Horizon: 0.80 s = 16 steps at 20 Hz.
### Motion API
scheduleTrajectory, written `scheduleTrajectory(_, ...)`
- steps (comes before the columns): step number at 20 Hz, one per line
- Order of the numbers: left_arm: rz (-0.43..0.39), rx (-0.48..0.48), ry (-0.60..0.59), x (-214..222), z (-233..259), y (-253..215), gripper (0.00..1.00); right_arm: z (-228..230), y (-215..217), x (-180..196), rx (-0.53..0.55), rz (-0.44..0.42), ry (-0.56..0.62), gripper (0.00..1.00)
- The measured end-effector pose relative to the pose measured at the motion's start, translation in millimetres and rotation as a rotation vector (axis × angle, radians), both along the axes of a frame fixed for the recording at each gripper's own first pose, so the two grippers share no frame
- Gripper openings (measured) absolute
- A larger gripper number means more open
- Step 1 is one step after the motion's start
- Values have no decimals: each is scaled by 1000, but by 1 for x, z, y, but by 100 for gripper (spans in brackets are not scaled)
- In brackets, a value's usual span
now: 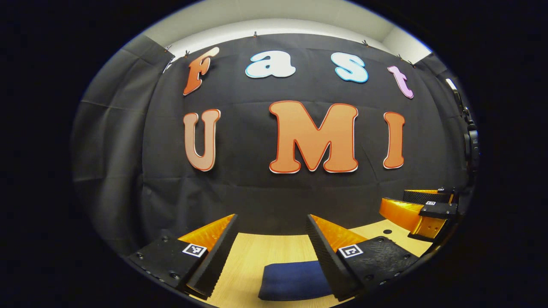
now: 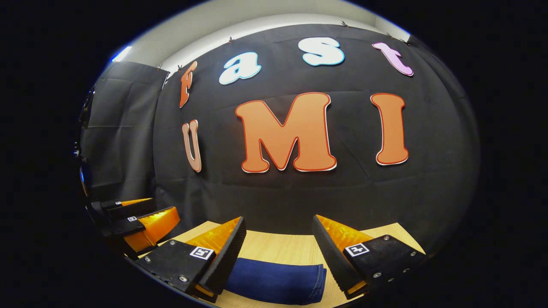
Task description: Grasp the waist and the cuffs of the jeans and fold them to make the two legs overlap; first hold the waist and fold one-third of the jeans toward the cuffs, then hold the cuffs and fold the remaining one-third in the same direction to finish folding.
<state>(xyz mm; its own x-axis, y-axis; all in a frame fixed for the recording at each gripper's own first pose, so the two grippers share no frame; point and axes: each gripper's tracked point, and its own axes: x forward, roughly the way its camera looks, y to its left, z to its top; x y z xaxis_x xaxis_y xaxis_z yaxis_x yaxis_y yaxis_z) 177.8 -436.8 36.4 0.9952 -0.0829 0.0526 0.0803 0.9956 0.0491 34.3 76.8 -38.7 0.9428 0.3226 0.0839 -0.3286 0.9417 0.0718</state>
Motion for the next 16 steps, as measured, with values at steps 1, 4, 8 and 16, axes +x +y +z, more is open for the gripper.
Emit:
scheduleTrajectory(1,-1,13,2,1,-1,2,93,-1,2,-4,-2,4,7,95)
scheduleTrajectory(4,-37,-25,11,-4,-3,-4,95,-2,3,-12,-8,-15,19,100)
scheduleTrajectory(8,-53,-33,24,-12,-6,0,96,8,5,-32,-19,-60,-16,96)
scheduleTrajectory(16,-83,-18,4,-30,-3,8,96,6,23,-80,-14,-100,-2,96)
